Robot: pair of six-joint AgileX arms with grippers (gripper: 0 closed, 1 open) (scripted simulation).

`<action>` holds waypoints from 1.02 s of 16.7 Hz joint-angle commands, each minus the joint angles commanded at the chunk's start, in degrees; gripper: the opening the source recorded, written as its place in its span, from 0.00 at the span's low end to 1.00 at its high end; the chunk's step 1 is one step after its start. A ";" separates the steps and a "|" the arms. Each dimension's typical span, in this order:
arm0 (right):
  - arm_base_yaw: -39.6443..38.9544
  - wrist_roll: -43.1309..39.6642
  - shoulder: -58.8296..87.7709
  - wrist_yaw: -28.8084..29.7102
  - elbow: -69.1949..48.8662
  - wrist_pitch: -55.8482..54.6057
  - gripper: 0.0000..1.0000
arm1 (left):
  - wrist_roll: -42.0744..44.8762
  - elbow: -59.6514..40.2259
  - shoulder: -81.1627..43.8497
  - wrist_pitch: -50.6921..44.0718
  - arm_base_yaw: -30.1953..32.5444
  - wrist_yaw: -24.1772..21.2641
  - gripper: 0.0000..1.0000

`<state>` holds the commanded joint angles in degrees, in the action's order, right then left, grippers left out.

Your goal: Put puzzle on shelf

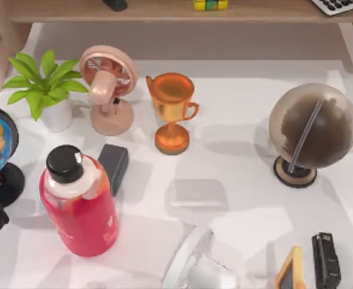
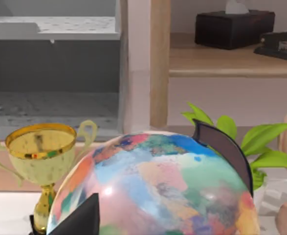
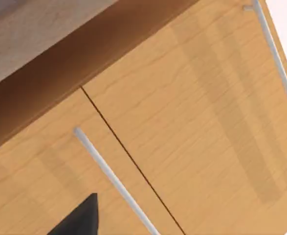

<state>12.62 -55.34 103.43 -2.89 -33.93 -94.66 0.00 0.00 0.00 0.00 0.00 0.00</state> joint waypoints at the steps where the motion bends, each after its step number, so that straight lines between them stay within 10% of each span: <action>1: 4.41 -3.17 -0.54 -2.97 3.03 -0.94 1.00 | 0.00 0.00 0.00 0.00 0.00 0.00 1.00; 8: 26.90 -22.35 3.88 -23.80 12.39 -3.04 1.00 | 0.00 0.00 0.00 0.00 0.00 0.00 1.00; 17: 30.21 -33.56 13.20 -38.05 9.04 2.19 1.00 | 0.00 0.00 0.00 0.00 0.00 0.00 1.00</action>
<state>42.83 -88.90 116.63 -40.93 -24.89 -92.48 0.00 0.00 0.00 0.00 0.00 0.00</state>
